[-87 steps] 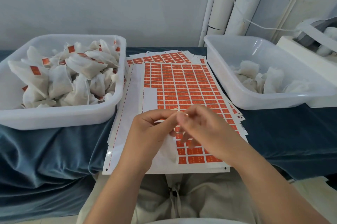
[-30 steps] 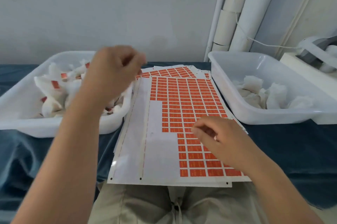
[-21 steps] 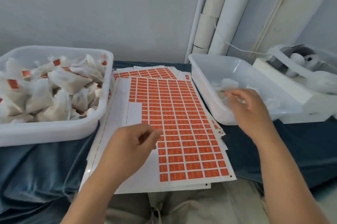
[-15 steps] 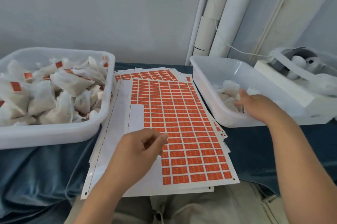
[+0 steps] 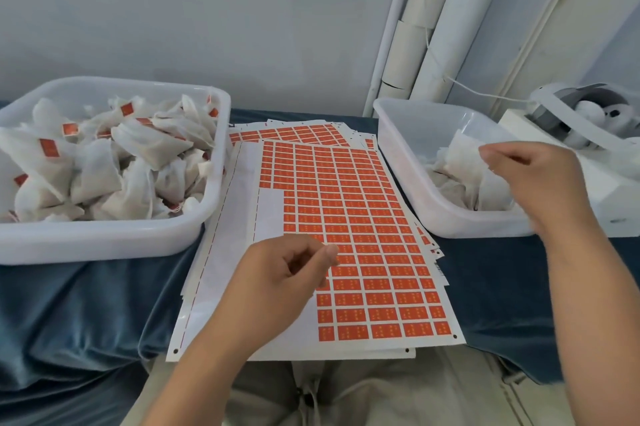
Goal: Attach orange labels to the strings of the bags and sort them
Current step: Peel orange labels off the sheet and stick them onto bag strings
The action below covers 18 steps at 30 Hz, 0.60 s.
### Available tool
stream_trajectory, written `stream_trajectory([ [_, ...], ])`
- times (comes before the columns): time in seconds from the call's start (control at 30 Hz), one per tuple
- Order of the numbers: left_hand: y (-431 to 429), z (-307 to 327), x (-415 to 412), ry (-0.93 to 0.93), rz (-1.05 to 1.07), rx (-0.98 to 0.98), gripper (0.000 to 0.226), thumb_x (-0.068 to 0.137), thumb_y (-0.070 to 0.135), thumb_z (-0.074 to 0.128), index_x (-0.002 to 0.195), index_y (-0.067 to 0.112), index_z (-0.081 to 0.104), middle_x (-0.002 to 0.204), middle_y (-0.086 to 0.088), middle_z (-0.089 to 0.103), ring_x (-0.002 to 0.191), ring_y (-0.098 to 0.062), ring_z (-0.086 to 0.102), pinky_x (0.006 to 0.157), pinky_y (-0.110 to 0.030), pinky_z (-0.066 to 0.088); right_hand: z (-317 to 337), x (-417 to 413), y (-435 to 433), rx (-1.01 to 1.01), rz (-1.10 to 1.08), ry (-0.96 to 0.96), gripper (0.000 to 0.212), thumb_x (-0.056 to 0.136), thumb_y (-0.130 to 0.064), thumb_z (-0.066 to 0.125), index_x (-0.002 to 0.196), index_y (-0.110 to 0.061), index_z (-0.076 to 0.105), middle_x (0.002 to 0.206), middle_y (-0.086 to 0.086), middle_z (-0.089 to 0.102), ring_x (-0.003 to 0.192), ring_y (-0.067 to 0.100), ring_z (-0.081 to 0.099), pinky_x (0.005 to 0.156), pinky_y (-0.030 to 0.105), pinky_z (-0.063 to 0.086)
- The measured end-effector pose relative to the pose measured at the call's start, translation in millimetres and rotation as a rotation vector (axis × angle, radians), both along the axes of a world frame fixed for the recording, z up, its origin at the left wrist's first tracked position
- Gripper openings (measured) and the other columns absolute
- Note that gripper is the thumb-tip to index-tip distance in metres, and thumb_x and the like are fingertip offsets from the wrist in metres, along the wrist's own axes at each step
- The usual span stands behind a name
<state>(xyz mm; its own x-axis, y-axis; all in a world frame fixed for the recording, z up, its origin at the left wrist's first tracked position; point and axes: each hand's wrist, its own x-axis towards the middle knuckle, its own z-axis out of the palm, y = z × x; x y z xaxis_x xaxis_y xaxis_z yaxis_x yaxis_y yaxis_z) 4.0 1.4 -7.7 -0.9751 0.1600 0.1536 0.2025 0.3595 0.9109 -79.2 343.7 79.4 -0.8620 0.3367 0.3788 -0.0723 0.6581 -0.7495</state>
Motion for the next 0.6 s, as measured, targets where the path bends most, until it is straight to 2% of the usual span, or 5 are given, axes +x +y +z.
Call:
stream_trajectory([
  [0.23,13.3,0.9,5.4,0.010,-0.025,0.008,0.035,0.087,0.072,0.054,0.107,0.047,0.069,0.102,0.028,0.073,0.097,-0.001,0.073,0.077,-0.021,0.063,6.8,43.1,-62.0,-0.138,0.325,0.094,0.034,0.091,-0.031,0.077,0.119,-0.049,0.069,0.104,-0.012,0.079,0.094,0.010,0.076,0.083,0.036,0.057],
  [0.3,17.9,2.8,8.0,-0.001,-0.012,0.031,0.046,0.085,0.082,0.054,0.122,0.056,0.058,0.116,0.035,0.066,0.108,0.007,0.066,0.079,-0.016,0.061,3.5,56.4,-76.8,-0.126,0.424,0.016,0.033,0.090,-0.032,0.079,0.116,-0.049,0.070,0.104,-0.012,0.078,0.092,0.010,0.077,0.080,0.037,0.059],
  [0.37,23.4,4.5,11.7,-0.047,-0.049,0.122,0.063,0.080,0.086,0.058,0.134,0.056,0.052,0.127,0.037,0.062,0.116,0.009,0.063,0.082,-0.009,0.056,-2.3,69.9,-92.2,-0.105,0.524,-0.095,0.033,0.079,-0.051,0.076,0.111,-0.051,0.071,0.104,-0.013,0.078,0.092,0.011,0.077,0.076,0.035,0.062],
  [0.47,27.8,4.4,14.2,-0.207,-0.163,0.344,0.052,0.085,0.074,0.067,0.129,0.049,0.061,0.124,0.024,0.071,0.112,-0.004,0.071,0.083,-0.019,0.060,-16.5,81.7,-112.4,-0.075,0.660,-0.231,0.033,0.071,-0.058,0.073,0.104,-0.051,0.073,0.102,-0.015,0.079,0.090,0.009,0.077,0.069,0.024,0.063],
  [0.6,27.5,-3.4,12.6,-0.326,-0.125,0.367,0.031,0.096,0.056,0.068,0.119,0.036,0.074,0.114,0.017,0.078,0.105,-0.011,0.076,0.092,-0.036,0.063,-28.3,78.9,-116.8,0.019,0.633,-0.327,0.024,0.088,-0.035,0.079,0.099,-0.055,0.072,0.098,-0.024,0.078,0.088,0.001,0.076,0.071,0.020,0.062],
])
